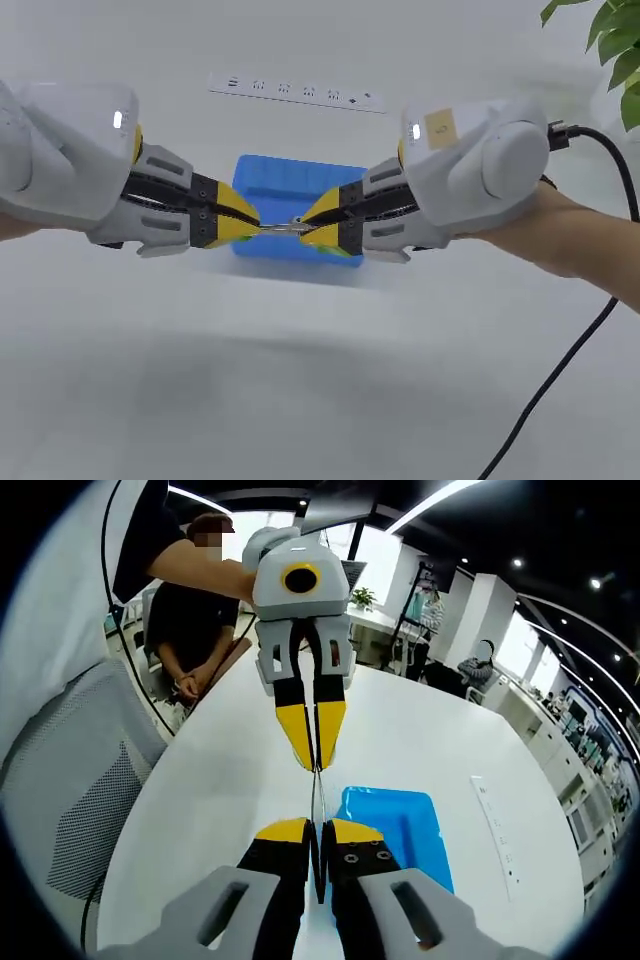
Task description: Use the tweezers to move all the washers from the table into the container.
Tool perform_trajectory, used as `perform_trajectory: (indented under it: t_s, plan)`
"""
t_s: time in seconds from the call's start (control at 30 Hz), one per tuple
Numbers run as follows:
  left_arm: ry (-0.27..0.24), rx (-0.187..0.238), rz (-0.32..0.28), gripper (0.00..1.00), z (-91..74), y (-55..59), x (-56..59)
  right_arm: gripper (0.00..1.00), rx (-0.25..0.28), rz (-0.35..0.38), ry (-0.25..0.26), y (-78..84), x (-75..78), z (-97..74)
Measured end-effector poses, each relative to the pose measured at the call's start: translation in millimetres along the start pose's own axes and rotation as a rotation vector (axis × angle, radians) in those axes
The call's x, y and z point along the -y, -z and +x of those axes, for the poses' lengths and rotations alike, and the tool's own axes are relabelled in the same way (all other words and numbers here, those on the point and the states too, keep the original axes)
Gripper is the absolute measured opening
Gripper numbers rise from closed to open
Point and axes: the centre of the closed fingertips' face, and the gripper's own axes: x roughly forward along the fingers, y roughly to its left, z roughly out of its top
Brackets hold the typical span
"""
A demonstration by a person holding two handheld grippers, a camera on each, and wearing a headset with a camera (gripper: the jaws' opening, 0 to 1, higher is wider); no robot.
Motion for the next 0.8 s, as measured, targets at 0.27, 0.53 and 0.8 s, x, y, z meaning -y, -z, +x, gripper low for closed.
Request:
perform_trajectory:
  t_s: [0.27, 0.53, 0.8]
  plan:
    - [0.01, -0.024, -0.012, 0.09, 5.5, 7.9, 3.5, 0.07, -0.002, 0.011, -0.011, 5.9, -2.9, -0.7]
    - [0.022, -0.039, -0.013, 0.06, 10.2, 11.1, 6.0, 0.07, 0.0, 0.025, -0.015, 7.5, -5.8, 0.7]
    - [0.039, -0.06, -0.037, 0.06, 30.3, 30.2, 18.8, 0.07, -0.048, 0.028, -0.031, 28.8, -12.6, 11.2]
